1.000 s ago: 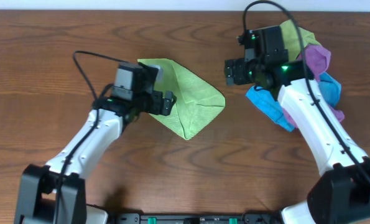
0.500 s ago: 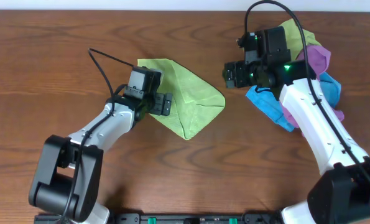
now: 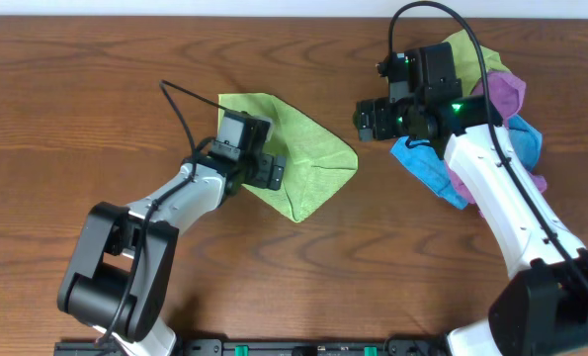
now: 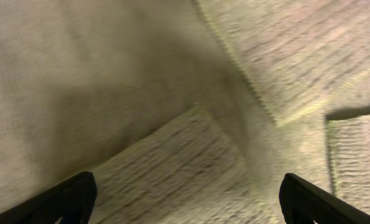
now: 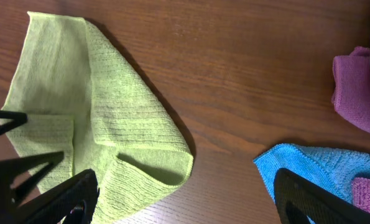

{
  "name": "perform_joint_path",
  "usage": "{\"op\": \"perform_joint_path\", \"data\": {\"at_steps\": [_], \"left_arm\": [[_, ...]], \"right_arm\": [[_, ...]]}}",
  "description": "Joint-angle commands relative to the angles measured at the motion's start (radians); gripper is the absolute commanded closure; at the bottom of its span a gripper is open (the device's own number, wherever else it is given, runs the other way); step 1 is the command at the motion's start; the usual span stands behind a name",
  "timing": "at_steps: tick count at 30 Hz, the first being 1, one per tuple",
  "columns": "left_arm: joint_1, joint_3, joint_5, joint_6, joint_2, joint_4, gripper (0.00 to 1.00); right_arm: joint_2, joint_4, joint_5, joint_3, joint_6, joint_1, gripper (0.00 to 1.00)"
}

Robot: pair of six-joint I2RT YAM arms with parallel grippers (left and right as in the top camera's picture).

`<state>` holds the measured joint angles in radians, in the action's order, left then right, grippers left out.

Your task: Fold the cloth

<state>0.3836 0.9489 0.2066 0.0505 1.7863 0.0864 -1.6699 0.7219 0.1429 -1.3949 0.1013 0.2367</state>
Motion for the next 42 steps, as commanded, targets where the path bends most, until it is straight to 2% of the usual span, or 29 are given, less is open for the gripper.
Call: {"op": "perform_joint_path", "data": {"at_steps": [1,7,15,27,31,32,42], "left_arm": [[0.036,0.023,0.002,0.002,0.009,-0.015,0.05],[0.075,0.023,-0.061,0.001,0.031,0.012,0.04],[0.075,0.023,-0.232,0.002,0.033,0.04,0.03],[0.075,0.023,-0.261,0.005,0.033,0.095,0.0],[0.075,0.025,-0.317,0.056,0.032,0.124,0.0],[0.075,0.029,-0.322,0.067,0.031,0.131,0.05],[0.075,0.111,-0.321,0.089,-0.01,0.229,0.08]], "right_arm": [[-0.008,0.003,0.013,0.002,-0.013,-0.006,0.09],[-0.008,0.004,0.013,0.002,-0.013,-0.006,0.09],[-0.008,0.019,0.013,0.002,-0.013,-0.006,0.1],[-0.008,0.03,0.023,0.002,-0.013,-0.006,0.11],[-0.008,0.03,0.023,0.002,-0.013,-0.003,0.12],[-0.008,0.03,0.023,0.002,-0.013,0.0,0.11],[-0.008,0.03,0.023,0.002,-0.013,0.02,0.11]]}}
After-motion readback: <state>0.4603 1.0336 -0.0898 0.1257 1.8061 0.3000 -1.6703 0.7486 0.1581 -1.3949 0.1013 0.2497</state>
